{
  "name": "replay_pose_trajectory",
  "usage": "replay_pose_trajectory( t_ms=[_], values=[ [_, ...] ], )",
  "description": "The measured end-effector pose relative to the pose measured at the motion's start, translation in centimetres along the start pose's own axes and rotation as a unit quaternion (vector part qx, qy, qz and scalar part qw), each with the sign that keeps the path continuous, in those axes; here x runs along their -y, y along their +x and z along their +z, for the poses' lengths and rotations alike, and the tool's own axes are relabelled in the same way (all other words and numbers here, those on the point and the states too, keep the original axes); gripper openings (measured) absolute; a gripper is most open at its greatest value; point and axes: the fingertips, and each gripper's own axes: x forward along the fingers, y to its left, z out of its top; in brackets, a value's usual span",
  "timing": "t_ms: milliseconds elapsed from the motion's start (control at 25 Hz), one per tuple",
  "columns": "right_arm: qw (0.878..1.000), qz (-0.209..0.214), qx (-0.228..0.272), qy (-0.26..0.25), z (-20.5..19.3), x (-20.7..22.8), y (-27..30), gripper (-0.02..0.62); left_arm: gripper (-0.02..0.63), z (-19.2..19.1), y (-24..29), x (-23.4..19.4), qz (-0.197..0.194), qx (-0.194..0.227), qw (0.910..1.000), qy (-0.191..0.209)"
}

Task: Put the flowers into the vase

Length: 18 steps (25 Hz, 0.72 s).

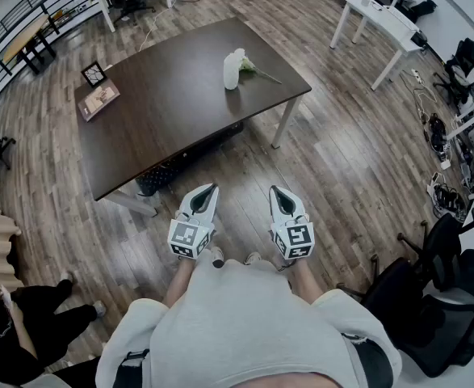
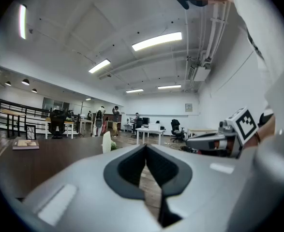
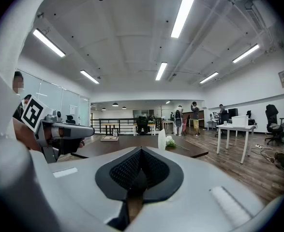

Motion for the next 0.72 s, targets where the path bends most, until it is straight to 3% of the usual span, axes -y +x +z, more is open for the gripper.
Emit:
replay_pose_trajectory(
  t_ms=[720],
  values=[
    [1.000,0.001,0.007,0.024,-0.3,1.4,-1.2,-0.003,0.009,-0.2,0.6,1.7,0.001,-0.002,1.0000,-0.002]
  ],
)
